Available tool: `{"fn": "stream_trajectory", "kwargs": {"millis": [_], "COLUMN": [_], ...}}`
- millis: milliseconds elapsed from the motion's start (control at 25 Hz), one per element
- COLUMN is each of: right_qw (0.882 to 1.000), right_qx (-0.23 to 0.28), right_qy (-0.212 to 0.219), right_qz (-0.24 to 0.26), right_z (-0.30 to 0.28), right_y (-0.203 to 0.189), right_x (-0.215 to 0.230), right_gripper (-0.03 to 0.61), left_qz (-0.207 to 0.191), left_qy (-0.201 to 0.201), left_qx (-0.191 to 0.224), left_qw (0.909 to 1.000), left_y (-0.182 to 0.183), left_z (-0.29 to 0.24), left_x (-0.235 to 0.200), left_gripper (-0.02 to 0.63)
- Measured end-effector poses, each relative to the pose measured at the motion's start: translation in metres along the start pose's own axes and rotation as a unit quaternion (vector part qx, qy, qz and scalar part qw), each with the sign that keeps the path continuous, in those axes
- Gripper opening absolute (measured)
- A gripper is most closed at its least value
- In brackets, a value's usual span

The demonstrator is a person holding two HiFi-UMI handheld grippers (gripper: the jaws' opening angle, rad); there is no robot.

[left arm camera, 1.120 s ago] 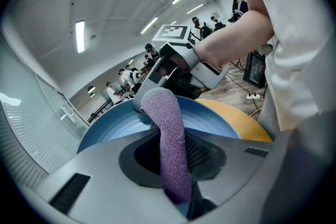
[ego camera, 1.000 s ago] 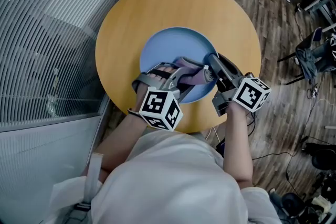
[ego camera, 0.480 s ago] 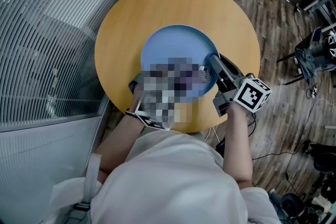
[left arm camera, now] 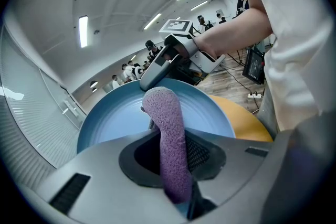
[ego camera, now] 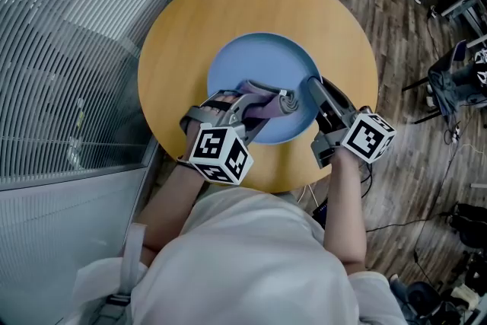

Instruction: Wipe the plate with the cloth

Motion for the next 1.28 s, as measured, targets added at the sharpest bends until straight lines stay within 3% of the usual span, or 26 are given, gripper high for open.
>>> {"fn": "stream_trajectory", "kwargs": {"millis": [1000,1280], "right_qw": [1.0,1.0], "right_qx": [0.015,0.024], "right_qy": [0.005,0.006], "right_qz": [-0.006,-0.008], "right_z": [0.001,0.002], "right_y": [0.001,0.004], "right_x": [0.0,0.002], "right_gripper": [0.087,0.089], "left_qz": [0.053,0.119], "left_qy": [0.035,0.027], "left_qx": [-0.029,0.002], "left_qw": [0.9976,0.9926], "left_y": [-0.04,-0.044], "left_z": [0.011,0.015], "left_x": [-0.026,-0.031], "left_gripper": [0.077,0.077]}}
Point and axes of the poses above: the fingertips, and each gripper's own axes: z backward along the fingers, x to its right, y out of its top, the point moved 2 cm from there along z, backward along the fingers, and after that the axes turned 9 degrees about z, right-handed, at the moved point
